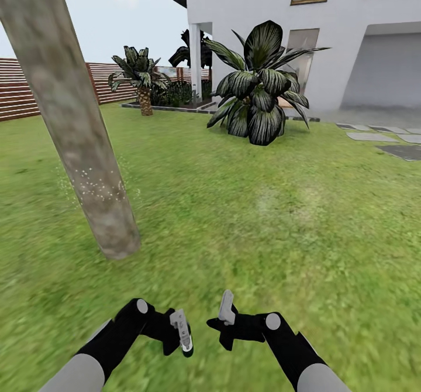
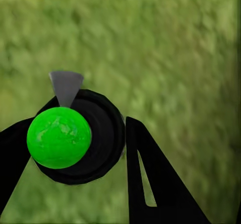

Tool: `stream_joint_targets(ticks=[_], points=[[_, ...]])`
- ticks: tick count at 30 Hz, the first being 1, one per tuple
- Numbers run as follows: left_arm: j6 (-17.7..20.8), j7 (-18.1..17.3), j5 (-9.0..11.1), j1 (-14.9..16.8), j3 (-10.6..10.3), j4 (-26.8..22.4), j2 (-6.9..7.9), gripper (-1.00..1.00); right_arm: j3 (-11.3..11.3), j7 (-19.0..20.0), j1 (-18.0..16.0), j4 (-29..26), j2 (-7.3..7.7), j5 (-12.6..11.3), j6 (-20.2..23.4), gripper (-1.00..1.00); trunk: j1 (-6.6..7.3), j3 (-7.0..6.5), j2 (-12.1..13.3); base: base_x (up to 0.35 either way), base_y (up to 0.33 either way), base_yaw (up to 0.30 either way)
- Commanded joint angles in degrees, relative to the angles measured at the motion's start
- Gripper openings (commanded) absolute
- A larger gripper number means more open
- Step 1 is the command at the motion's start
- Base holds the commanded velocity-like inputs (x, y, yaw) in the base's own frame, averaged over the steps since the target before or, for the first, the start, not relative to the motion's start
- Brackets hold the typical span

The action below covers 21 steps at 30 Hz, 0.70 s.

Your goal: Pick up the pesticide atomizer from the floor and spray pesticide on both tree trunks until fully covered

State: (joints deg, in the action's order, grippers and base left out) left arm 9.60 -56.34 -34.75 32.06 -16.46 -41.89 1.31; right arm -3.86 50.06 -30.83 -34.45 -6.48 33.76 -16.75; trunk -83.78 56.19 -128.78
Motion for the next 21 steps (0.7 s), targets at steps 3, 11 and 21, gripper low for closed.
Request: stream_joint_targets(ticks=[3,11,21], points=[[0.6,-0.2,0.0,0.0,-0.2,-0.2,-0.53,-1.0,0.1,0.0,0.0,-0.1,-0.07,0.5,-0.3,-1.0,0.01,0.05,0.0,0.0,0.0,0.0],[0.6,-0.1,-3.7,0.0,-0.5,-0.3,-0.98,-1.0,0.1,0.1,0.0,-0.1,-1.22,0.5,-0.3,-1.0,0.01,0.05,0.0,0.0,0.0,0.0],[0.3,-0.2,-5.2,0.5,-0.4,-0.4,-1.68,-1.0,-3.5,0.0,0.0,-0.2,-1.25,0.4,-0.2,-1.0,0.01,0.05,0.0,0.0,0.0,0.0]])
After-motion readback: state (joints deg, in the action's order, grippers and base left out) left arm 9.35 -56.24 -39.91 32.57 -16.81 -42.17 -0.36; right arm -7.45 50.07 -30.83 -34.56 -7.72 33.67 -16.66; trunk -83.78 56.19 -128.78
